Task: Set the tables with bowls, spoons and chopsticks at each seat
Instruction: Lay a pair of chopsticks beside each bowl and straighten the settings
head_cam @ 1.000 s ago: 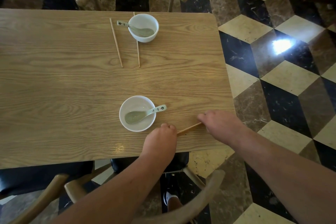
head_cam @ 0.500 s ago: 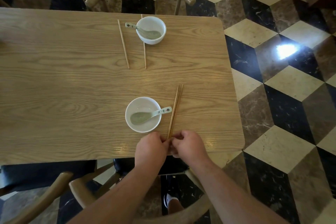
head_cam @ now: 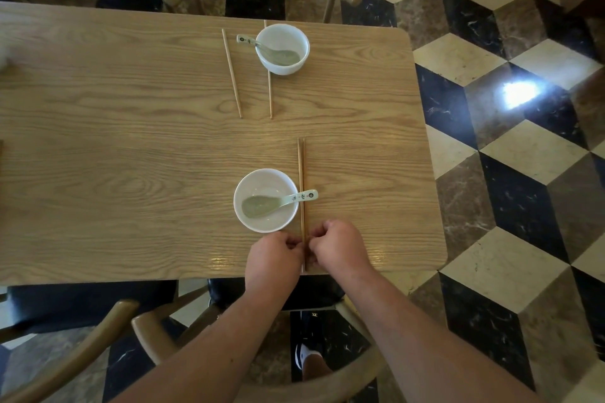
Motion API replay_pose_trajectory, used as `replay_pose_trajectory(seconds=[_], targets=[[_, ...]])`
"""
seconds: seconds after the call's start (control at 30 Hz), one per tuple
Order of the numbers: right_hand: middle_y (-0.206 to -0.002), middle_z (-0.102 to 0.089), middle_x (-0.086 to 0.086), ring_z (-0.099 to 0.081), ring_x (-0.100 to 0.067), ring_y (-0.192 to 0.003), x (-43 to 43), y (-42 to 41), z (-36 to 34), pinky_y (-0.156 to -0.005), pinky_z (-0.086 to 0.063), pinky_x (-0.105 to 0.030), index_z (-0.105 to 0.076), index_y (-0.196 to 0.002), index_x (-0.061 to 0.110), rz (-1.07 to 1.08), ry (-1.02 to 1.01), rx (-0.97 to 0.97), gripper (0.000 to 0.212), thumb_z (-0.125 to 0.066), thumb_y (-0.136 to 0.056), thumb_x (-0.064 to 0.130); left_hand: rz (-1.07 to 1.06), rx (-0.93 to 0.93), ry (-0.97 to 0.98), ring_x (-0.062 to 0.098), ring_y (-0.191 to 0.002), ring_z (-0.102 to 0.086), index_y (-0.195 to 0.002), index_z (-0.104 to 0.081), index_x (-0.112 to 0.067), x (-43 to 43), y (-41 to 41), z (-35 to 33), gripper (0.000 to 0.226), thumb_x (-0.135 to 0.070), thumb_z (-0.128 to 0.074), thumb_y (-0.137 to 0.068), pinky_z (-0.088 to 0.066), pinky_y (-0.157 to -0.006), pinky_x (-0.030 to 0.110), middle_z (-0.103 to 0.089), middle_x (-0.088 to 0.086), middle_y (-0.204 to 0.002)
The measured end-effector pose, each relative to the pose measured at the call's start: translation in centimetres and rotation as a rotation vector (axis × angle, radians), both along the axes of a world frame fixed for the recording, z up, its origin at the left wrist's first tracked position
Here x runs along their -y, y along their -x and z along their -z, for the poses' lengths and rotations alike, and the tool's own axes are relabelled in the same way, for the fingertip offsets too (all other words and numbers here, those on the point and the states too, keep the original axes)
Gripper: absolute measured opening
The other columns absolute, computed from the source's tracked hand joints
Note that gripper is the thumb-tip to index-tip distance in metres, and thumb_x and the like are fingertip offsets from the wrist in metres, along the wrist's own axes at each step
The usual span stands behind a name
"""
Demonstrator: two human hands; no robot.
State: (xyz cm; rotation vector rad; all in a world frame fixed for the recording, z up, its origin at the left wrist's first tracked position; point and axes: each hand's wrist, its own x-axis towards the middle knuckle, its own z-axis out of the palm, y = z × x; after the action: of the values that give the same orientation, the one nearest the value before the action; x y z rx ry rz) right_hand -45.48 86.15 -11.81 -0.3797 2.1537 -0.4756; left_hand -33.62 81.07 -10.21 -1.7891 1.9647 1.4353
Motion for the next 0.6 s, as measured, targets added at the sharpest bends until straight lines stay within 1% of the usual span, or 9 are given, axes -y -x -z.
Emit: replay_pose_trajectory(seconds=[0.1,0.33,0.4,0.5,0.6], targets=[[-0.074,-0.078,-0.003,-0.078,-0.025,-0.072,-0.06,-0.12,0.07,-0.072,-0.067,-0.046,-0.070,-0.079,0.021,-0.018,-0.007,-0.018,0.006,-0.070,-0.081,0.016,-0.032,-0.017,-0.011,0.007,-0.081,-0.070,-0.097,-0.082,-0.030,-0.12,-0.10,0.11,0.013,-0.030,-0.069,-0.097,-0.060,-0.076,0.034,-0.076,-0.015,-0.083],[-0.070,-0.079,-0.005,-0.079,-0.023,-0.065,-0.21,-0.08,0.33,-0.070,-0.068,-0.047,-0.073,-0.082,0.020,0.012,0.013,0.001,0.011,-0.070,-0.086,0.010,-0.039,-0.021,-0.022,0.008,-0.081,-0.071,-0.097,-0.082,-0.029,0.06,-0.10,0.40,0.012,-0.029,-0.070,-0.097,-0.062,-0.078,0.036,-0.077,-0.013,-0.083],[-0.071,-0.079,-0.006,-0.079,-0.023,-0.064,-0.28,-0.07,0.46,-0.070,-0.068,-0.047,-0.073,-0.083,0.019,0.027,0.021,0.001,0.011,-0.071,-0.088,0.010,-0.037,-0.022,-0.018,0.007,-0.081,-0.071,-0.097,-0.082,-0.028,0.02,-0.14,0.43,0.012,-0.028,-0.070,-0.097,-0.061,-0.075,0.034,-0.077,-0.013,-0.084],[-0.073,-0.079,-0.006,-0.079,-0.022,-0.066,-0.33,-0.05,0.55,-0.070,-0.068,-0.046,-0.072,-0.082,0.020,0.030,0.022,-0.002,0.013,-0.072,-0.090,0.010,-0.031,-0.017,-0.022,0.005,-0.079,-0.070,-0.099,-0.082,-0.028,-0.02,-0.09,0.42,0.012,-0.027,-0.070,-0.098,-0.054,-0.066,0.026,-0.076,-0.013,-0.084],[-0.074,-0.079,-0.005,-0.080,-0.022,-0.066,-0.34,-0.03,0.52,-0.070,-0.069,-0.046,-0.072,-0.082,0.020,0.030,0.028,-0.002,0.013,-0.072,-0.090,0.010,-0.036,-0.017,-0.028,0.006,-0.079,-0.070,-0.099,-0.081,-0.028,-0.01,-0.14,0.52,0.011,-0.027,-0.070,-0.098,-0.054,-0.065,0.026,-0.076,-0.012,-0.085]])
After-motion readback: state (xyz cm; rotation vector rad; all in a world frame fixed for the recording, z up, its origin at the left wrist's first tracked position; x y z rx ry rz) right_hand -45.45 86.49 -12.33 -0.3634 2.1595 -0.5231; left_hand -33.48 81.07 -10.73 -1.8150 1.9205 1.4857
